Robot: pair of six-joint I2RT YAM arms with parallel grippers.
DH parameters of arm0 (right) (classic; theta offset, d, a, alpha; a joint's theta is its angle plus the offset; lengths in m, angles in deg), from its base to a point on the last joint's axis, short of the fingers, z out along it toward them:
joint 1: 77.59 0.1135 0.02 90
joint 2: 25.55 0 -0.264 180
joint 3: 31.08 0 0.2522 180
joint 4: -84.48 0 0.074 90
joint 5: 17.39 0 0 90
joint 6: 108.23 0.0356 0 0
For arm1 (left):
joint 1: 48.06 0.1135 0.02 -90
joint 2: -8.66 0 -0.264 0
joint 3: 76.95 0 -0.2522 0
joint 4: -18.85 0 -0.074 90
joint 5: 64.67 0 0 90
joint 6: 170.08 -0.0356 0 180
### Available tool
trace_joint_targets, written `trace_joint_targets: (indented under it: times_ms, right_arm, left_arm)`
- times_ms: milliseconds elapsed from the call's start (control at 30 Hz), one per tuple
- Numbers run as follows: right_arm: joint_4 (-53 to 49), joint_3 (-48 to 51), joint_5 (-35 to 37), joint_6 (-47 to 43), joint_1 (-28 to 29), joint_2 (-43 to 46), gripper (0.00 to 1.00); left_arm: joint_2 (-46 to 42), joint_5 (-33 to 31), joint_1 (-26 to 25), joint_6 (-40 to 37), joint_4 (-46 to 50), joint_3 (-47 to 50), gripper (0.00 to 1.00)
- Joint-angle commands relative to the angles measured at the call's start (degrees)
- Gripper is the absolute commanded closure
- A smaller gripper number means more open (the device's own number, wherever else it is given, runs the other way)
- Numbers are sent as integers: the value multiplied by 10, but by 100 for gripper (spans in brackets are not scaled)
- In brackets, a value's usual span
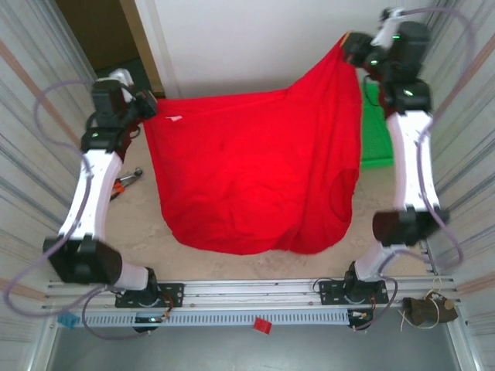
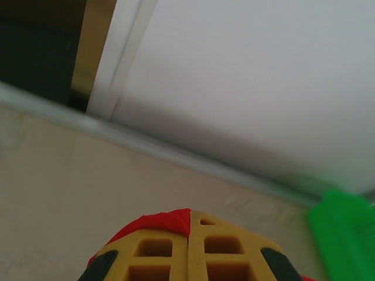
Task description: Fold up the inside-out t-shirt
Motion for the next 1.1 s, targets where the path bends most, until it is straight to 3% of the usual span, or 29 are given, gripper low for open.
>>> trace_joint_targets:
  times_ms: [0, 200, 333, 433, 467, 533, 567, 600, 733, 867, 1067]
  right_arm:
    - [-63, -21, 14, -37, 26, -108, 100]
    - [-136, -222, 48, -66, 73, -362, 100]
    - [-111, -281, 59, -56, 88, -450, 100]
    - [-93, -282, 43, -32, 88, -463, 39]
    - [-98, -281, 32, -27, 88, -458, 29]
    - [-118, -269, 37, -33, 92, -428, 23]
    - [-121, -243, 43, -38, 95, -394, 22]
    - [-118, -208, 48, -41, 98, -360, 22]
    - [-80, 31, 47, -14, 120, -182, 23]
    - [31, 342, 65, 45, 190, -18, 24]
    - [125, 566, 106, 165, 310, 26, 27]
  left_arm:
    - [60, -31, 7, -39, -20, 16, 100]
    - [226, -64, 8, -65, -35, -32, 100]
    - [293, -77, 8, -62, -32, -83, 100]
    - [330, -82, 8, -68, -9, -130, 100]
    - [340, -77, 10, -72, 0, -146, 94]
    - [354, -67, 15, -80, 18, -173, 60]
    - [354, -70, 18, -84, 29, -185, 45]
    - [354, -73, 19, -90, 35, -189, 37]
    - [320, -94, 24, -124, 44, -168, 17]
    - [265, -54, 20, -123, 20, -85, 14]
    - [288, 13, -2, -111, -5, -28, 15]
